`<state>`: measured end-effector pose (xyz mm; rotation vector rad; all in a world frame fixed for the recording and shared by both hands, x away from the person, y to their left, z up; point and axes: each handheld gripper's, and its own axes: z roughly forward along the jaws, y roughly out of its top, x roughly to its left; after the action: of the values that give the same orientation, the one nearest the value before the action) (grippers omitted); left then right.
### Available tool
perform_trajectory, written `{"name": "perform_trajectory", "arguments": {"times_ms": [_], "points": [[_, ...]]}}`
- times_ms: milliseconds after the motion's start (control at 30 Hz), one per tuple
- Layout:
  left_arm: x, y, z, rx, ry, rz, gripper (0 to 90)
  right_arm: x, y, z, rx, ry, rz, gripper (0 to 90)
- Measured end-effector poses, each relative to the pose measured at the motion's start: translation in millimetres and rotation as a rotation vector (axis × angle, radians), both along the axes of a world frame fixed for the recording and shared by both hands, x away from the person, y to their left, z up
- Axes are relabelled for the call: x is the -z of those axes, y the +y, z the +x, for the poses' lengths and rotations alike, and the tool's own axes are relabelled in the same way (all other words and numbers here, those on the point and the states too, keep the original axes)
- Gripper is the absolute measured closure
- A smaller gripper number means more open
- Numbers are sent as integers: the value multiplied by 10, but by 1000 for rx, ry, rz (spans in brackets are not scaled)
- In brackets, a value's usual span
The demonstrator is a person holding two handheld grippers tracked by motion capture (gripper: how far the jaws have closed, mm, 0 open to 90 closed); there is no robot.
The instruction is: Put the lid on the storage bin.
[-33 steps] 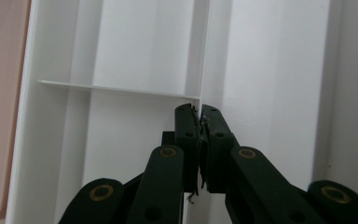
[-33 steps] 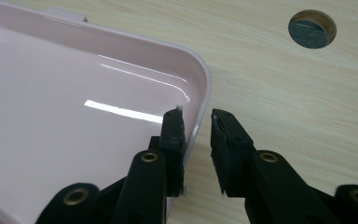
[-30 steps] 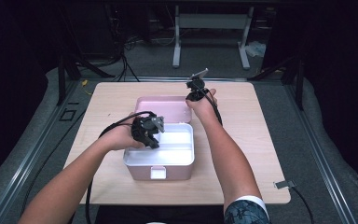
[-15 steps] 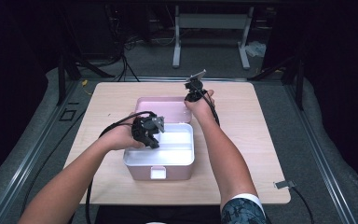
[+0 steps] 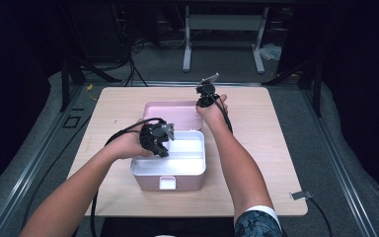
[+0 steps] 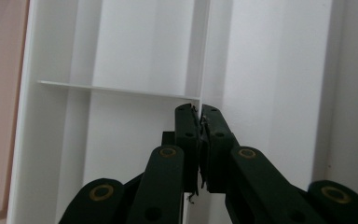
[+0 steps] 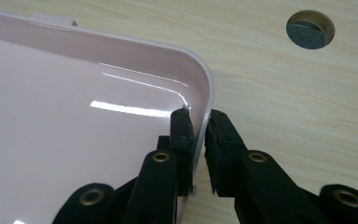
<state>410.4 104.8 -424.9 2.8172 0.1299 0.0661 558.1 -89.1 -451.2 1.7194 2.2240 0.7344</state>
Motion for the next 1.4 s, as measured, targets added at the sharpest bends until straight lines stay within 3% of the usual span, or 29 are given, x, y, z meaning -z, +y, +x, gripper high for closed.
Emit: {"name": "perform_trajectory", "arguments": {"times_ms": [100,133,167,200,233,267,300,333,367,400,467,567,900,1000,1067,1100,1267,1400], "points": [[0,0,1,0,1,0,868,-19,10,-25,23,-36,-22,816],[0,-1,0,0,1,0,868,-41,-10,-30,-3,-21,11,817],[0,-1,0,0,0,1,868,-49,-2,-41,16,-44,-7,818],[0,-1,1,0,1,1,868,-73,-20,-48,-5,-32,20,818],[-1,-1,2,0,1,1,868,-76,-2,-61,30,-70,-21,819],[-1,-1,2,0,2,1,868,-110,-30,-68,-8,-43,28,820],[1,-2,2,-1,1,0,868,-107,-1,-84,44,-100,-23,822],[0,-3,3,0,1,0,868,-133,-10,-97,39,-102,-14,823],[0,-3,3,-1,1,0,868,-171,-41,-108,-5,-77,38,824],[-1,-4,4,0,4,3,868,-188,-27,-127,24,-109,7,826],[-3,-8,0,-3,0,8,868,-253,-57,-157,-14,-104,53,828],[-6,-13,3,2,2,12,868,-327,-67,-213,-1,-146,47,833],[-7,-25,9,-1,10,17,867,-608,-146,-472,-47,-245,92,847],[-9,-29,4,-6,6,22,867,-681,-151,-576,-42,-286,77,851],[-8,-30,1,-7,4,22,867,-734,-174,-644,-78,-288,102,853],[-9,-32,-1,-5,0,26,867,-751,-166,-681,-62,-311,83,853],[-10,-27,-4,-6,-4,24,866,-852,-206,-885,-114,-349,91,856],[-11,-30,-9,-11,-4,27,864,-902,-205,-1028,-140,-392,55,855]]}}
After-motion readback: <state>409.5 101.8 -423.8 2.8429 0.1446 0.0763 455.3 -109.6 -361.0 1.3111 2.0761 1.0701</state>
